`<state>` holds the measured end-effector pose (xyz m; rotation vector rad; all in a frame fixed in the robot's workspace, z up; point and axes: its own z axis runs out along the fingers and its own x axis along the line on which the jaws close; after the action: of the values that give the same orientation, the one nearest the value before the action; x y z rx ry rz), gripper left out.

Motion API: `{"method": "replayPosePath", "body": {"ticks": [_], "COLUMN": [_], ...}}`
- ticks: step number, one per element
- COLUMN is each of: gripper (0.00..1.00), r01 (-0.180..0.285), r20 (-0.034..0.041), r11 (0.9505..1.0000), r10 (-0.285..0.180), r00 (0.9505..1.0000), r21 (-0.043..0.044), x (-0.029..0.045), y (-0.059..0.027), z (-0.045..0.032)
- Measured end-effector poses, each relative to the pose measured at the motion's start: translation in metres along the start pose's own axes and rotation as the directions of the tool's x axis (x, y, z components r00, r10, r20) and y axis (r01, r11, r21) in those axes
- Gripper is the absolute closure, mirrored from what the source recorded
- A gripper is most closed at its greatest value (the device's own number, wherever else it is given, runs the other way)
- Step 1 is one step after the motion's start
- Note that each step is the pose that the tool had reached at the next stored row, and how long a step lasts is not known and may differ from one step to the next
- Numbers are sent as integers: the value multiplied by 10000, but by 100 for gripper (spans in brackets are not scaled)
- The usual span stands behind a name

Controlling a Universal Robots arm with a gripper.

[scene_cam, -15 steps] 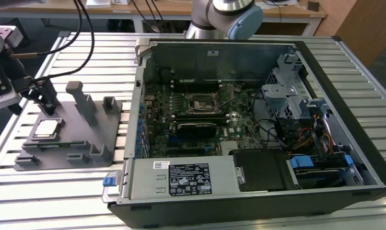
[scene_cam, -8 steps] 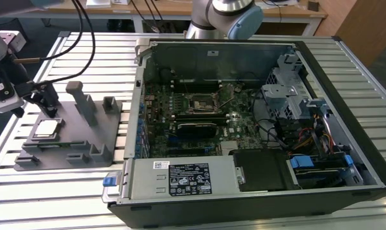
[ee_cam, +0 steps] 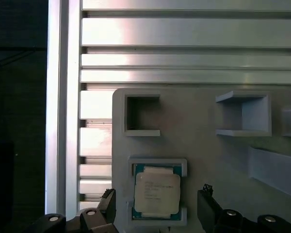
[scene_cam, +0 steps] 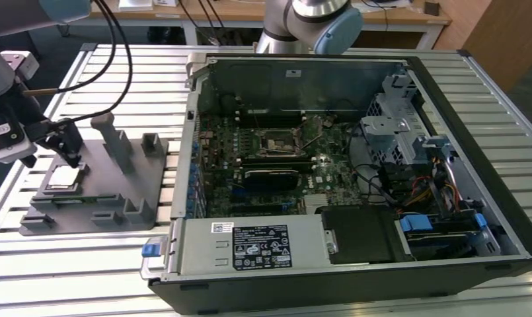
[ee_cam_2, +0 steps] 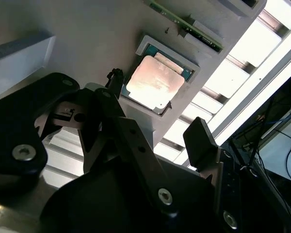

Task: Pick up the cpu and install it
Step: 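Pick up the cpu and move it towards the insertion slot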

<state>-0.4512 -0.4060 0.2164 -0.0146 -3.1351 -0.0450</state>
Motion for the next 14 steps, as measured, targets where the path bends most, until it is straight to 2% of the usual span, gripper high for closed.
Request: {"method": "replayPosePath", "body": {"ticks": [14], "gripper": [24], "r01": [0], "r20": [-1], "r11": [10000], "r10": [0], "r00": [10000], "r21": [1], "x": [0], "y": [-22], "z": [133]}}
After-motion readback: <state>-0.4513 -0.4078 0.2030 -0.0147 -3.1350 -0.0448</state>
